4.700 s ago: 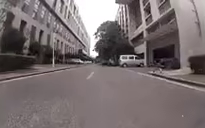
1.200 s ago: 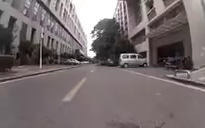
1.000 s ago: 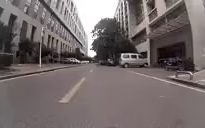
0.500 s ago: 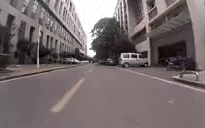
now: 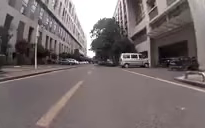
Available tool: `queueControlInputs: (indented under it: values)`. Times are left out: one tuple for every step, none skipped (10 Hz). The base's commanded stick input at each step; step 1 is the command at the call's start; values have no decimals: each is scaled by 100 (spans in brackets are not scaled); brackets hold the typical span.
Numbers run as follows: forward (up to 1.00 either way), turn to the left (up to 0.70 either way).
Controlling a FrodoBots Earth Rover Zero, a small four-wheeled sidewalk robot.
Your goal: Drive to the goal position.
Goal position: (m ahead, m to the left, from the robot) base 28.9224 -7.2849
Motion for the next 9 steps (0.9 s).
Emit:
queueControlInputs:
  values:
    - [70, 0]
    - [70, 0]
    - [70, 0]
    - [70, 0]
    - [70, 0]
    - [70, 0]
    - [70, 0]
    - [70, 0]
    - [70, 0]
